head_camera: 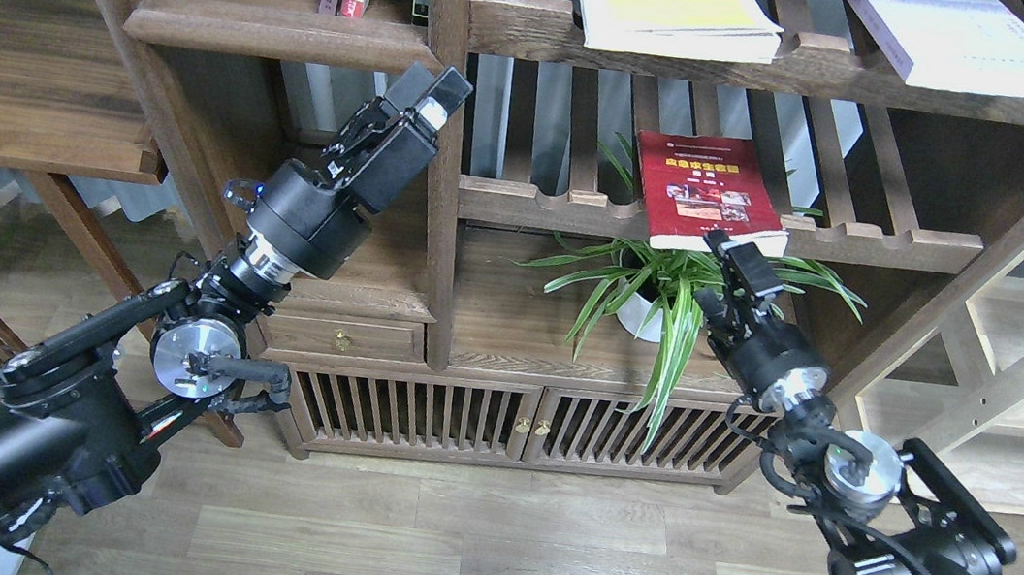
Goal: Organize books on shelf
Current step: 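Grasp the bottom edge of the red book with the right gripper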
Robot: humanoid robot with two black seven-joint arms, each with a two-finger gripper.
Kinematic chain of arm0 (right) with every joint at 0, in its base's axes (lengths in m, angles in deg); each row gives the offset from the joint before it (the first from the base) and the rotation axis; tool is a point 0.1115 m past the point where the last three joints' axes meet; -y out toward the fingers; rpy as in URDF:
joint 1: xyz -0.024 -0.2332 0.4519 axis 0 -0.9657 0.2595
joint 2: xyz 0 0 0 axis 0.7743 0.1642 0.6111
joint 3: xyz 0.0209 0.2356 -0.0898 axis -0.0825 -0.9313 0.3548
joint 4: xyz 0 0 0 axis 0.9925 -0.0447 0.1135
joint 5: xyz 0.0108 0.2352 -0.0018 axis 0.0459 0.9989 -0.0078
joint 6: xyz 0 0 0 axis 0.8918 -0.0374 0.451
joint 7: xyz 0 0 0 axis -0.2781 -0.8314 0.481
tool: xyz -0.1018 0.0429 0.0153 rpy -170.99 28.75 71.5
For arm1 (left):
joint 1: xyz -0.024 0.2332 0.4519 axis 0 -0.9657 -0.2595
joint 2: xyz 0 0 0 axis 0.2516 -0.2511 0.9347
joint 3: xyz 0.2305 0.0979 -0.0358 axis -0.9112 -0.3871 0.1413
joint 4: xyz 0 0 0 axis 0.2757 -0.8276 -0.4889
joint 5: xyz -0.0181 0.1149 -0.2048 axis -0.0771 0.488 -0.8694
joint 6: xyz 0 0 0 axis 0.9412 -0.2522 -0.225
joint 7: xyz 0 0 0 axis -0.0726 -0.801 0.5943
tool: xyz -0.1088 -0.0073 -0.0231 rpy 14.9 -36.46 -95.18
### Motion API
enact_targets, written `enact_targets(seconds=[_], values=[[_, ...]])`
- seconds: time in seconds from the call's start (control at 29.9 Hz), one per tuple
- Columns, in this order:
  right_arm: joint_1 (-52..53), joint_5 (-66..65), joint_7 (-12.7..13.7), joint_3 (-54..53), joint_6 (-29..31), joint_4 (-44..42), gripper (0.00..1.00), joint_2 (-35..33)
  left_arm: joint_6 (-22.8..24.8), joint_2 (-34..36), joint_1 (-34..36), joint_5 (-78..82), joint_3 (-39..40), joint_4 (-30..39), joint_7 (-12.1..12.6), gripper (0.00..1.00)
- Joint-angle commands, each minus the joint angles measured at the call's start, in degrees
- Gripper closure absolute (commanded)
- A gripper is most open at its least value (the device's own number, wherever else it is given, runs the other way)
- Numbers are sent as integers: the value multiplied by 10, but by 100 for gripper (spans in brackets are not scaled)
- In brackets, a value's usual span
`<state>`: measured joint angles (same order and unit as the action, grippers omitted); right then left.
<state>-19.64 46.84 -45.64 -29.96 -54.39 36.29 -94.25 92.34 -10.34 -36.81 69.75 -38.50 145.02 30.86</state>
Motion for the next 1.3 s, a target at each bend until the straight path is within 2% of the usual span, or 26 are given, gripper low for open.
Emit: enact_targets(seconds=[0.0,0.47,0.77,1.27], values=[[23,0,-2,-3,-16,-17,1,15,0,6,-2,0,1,0,0,0],[68,-1,-4,-12,-18,-86,1,15,0,7,-3,0,1,0,0,0],[75,-2,-5,-32,-21,-121,7,15,1,7,-7,0,1,1,0,0],[92,-4,-5,-33,-21,-122,28,23,1,7,-12,0,1,1,0,0]])
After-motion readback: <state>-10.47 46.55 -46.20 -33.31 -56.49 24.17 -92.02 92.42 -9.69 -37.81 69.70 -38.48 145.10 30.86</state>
